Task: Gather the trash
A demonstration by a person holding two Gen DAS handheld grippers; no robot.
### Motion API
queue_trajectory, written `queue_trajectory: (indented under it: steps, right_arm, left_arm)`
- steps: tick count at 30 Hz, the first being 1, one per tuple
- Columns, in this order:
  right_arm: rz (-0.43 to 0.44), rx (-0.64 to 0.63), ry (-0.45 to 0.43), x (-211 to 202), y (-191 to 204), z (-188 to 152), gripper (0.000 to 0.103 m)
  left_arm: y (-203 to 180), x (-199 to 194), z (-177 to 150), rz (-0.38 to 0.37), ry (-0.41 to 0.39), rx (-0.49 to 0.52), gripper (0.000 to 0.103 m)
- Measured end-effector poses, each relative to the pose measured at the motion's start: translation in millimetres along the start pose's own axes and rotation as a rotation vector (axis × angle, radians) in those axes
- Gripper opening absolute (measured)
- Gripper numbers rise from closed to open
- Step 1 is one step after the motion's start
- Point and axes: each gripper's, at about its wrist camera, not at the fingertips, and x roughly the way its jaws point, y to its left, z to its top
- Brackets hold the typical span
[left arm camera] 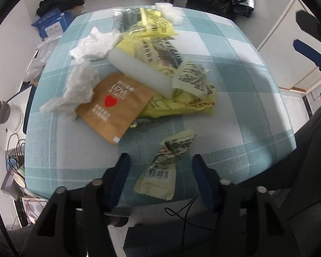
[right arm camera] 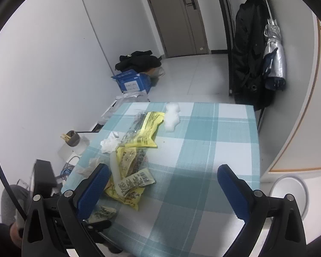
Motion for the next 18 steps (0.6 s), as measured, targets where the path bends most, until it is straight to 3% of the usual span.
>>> queue_trajectory:
  steps: [1,2,3,14,18]
  right_arm:
    - [0.005,0.0,0.002,0.7,0.4,0.1,0.102]
    - [0.012,0.001,0.003,0.2,0.8,0.2,0.102]
    - [0.025,0.003,0.003,-1.0,1.3,0.6,0.102]
    - [0.019,-0.003,0.009,-0.3,-0.6,-4.6,0.101]
    - [-0.006,0.019,0.056,8.4,-6.6,-8.6,0.097]
  left_arm:
    - [-0.8,-1.9,-0.1,0.004,-0.006,0.004,0.041]
    - [-0.9,-3.3,0.0,-0.001,-0.006,0.005,0.027]
    - [-1.6,-4.9,-0.5,-0.007,-0.004,0.006,0.019]
    - [7.1,-18.3,-1.7,-0.113,-0.032,-0.049,0.017]
    - [20.1,-22.7,-3.4,-0.138,-0.049,-0.084,0.017]
